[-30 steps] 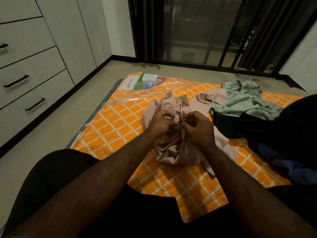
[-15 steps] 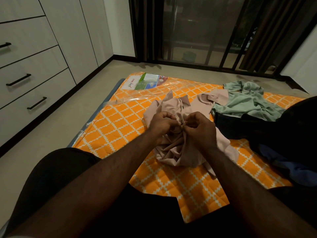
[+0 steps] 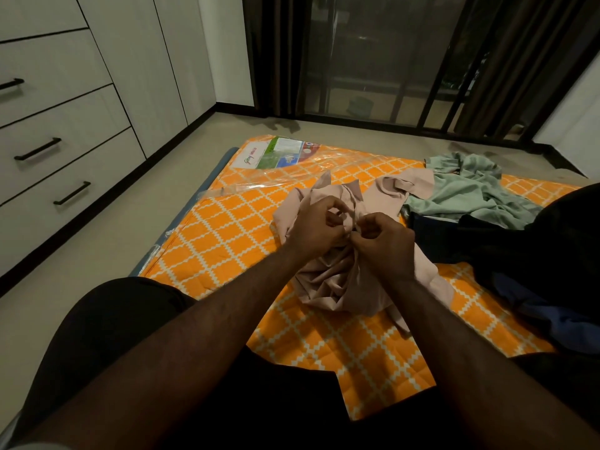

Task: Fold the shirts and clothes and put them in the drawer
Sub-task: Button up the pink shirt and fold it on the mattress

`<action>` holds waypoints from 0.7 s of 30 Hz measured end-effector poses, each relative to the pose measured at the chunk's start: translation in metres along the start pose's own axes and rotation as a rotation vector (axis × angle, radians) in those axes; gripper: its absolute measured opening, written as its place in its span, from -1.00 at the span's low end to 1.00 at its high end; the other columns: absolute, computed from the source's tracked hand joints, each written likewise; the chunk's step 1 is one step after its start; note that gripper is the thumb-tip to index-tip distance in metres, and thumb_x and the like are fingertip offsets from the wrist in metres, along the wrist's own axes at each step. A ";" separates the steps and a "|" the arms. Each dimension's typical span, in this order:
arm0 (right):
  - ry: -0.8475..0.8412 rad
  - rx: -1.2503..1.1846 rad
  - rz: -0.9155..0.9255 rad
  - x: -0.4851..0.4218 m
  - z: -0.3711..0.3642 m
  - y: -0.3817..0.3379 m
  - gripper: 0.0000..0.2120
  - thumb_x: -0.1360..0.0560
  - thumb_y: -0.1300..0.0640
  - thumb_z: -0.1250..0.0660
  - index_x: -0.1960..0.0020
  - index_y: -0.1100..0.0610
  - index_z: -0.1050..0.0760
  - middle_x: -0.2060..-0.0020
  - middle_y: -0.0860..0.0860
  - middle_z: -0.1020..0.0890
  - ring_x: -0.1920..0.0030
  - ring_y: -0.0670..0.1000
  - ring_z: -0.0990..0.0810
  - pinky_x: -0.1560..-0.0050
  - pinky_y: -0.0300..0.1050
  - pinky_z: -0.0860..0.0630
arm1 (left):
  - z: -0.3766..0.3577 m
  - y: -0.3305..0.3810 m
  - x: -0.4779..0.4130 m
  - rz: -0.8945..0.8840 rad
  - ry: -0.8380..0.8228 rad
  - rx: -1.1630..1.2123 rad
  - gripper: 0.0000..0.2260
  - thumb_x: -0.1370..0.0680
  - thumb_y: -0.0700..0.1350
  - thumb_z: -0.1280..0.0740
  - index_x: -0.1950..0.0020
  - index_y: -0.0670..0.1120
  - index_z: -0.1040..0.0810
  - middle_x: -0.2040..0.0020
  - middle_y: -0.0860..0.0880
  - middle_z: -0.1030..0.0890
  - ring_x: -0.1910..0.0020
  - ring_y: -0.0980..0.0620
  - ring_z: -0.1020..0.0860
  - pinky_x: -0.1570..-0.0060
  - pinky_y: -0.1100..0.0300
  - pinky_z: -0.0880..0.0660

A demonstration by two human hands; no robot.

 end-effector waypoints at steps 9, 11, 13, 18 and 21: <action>-0.079 0.025 0.037 0.005 0.002 -0.009 -0.59 -0.46 0.23 -0.55 -0.24 0.17 -0.51 0.06 0.04 -0.70 0.10 -0.04 -0.66 0.05 -0.05 -0.68 | -0.018 0.015 0.005 -0.456 -0.194 -0.634 -0.35 -0.55 -0.14 -0.31 -0.61 0.11 -0.19 -0.38 0.01 -0.54 -0.37 -0.15 -0.31 -0.18 -0.11 -0.37; -0.079 0.024 0.068 0.006 0.002 -0.010 -0.66 -0.46 0.21 -0.54 -0.16 0.13 -0.49 0.10 0.02 -0.69 0.12 -0.03 -0.68 0.10 -0.03 -0.69 | -0.014 0.010 0.005 -0.459 -0.177 -0.688 -0.50 -0.58 -0.12 -0.33 -0.53 0.06 -0.36 -0.26 0.02 -0.62 -0.34 -0.16 -0.34 -0.17 -0.11 -0.34; -0.077 0.028 0.091 0.004 0.003 -0.010 -0.71 -0.46 0.23 -0.54 -0.08 0.14 -0.49 0.14 0.05 -0.68 0.15 0.01 -0.69 0.13 0.00 -0.69 | -0.009 0.011 0.005 -0.530 -0.132 -0.704 -0.71 -0.58 -0.09 -0.34 -0.30 0.01 -0.58 -0.16 0.04 -0.67 -0.26 -0.18 -0.39 -0.09 -0.06 -0.28; -0.046 0.028 0.100 0.003 0.003 -0.007 -0.79 -0.46 0.27 -0.53 0.03 0.15 -0.51 0.23 0.03 -0.65 0.21 0.03 -0.65 0.17 0.09 -0.66 | -0.005 0.015 0.005 -0.601 -0.003 -0.796 -0.69 -0.54 0.05 -0.17 0.01 -0.04 -0.66 0.10 0.00 -0.67 -0.02 -0.14 -0.47 0.05 -0.03 -0.35; -0.048 0.028 0.098 0.005 0.000 -0.004 -0.84 -0.47 0.29 -0.49 0.05 0.16 -0.54 0.24 0.02 -0.64 0.21 0.05 -0.63 0.15 0.15 -0.64 | -0.009 0.016 0.006 -0.651 0.035 -0.872 -0.87 -0.54 -0.06 -0.33 0.07 -0.10 -0.62 0.18 -0.08 -0.63 0.06 -0.16 -0.49 0.11 -0.02 -0.37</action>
Point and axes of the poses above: each hand's wrist, its own x-axis away from the middle knuckle, its own z-axis out of the back of the hand, y = z × x, the point moved 5 cm from there along -x, towards the middle knuckle
